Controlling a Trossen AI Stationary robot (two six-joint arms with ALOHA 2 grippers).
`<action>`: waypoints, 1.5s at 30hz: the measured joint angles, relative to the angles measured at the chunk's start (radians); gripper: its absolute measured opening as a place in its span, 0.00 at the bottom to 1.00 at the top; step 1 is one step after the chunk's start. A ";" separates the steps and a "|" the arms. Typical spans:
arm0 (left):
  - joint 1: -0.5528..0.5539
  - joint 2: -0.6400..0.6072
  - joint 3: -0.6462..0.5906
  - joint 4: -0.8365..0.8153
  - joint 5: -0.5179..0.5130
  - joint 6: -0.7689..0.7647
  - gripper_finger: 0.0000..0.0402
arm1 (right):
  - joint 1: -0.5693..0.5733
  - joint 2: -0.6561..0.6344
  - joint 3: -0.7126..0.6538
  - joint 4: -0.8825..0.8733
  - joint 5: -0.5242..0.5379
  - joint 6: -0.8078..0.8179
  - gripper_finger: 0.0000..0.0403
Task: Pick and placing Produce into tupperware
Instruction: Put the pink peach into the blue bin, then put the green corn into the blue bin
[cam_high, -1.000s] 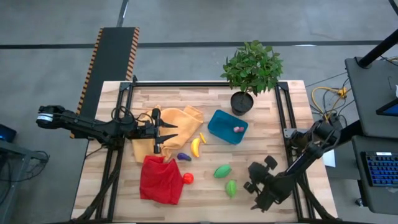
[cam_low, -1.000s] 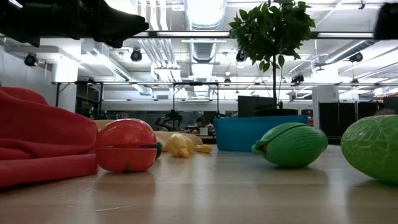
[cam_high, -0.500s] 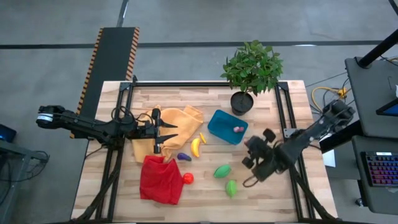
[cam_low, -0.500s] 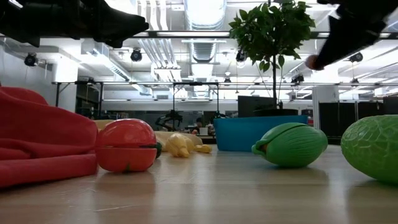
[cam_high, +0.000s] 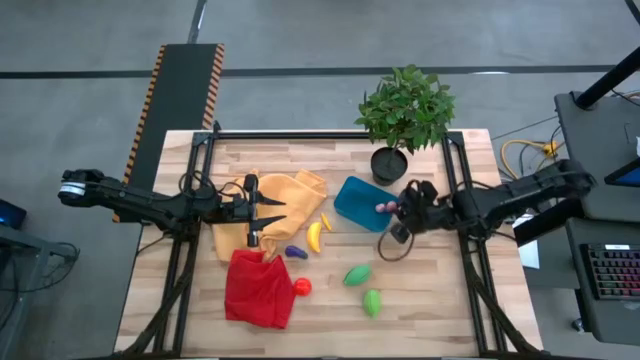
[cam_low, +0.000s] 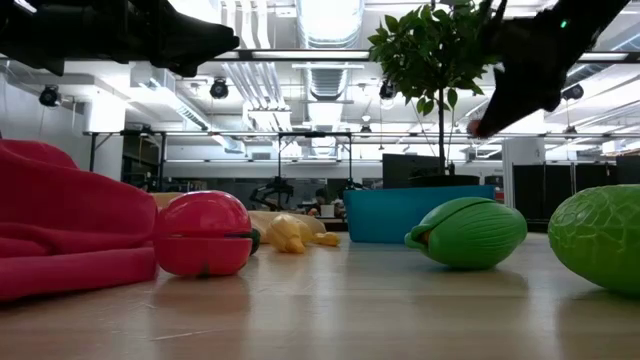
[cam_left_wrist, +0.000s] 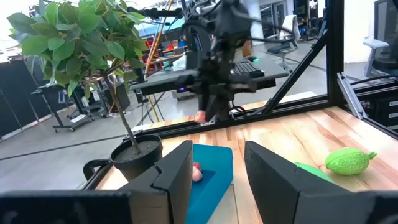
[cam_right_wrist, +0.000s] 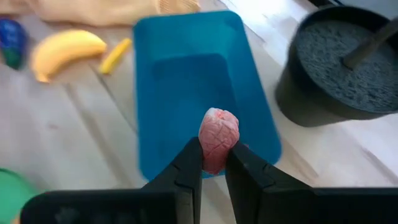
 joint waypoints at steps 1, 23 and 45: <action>0.000 0.000 0.000 0.000 0.000 0.000 0.33 | -0.025 -0.001 -0.008 0.002 -0.013 -0.018 0.12; 0.000 0.000 0.000 0.000 0.000 0.000 0.33 | -0.229 0.121 -0.044 0.108 -0.152 -0.186 0.14; 0.000 0.000 0.000 0.000 0.000 -0.001 0.33 | -0.230 0.130 -0.044 0.102 -0.143 -0.200 0.29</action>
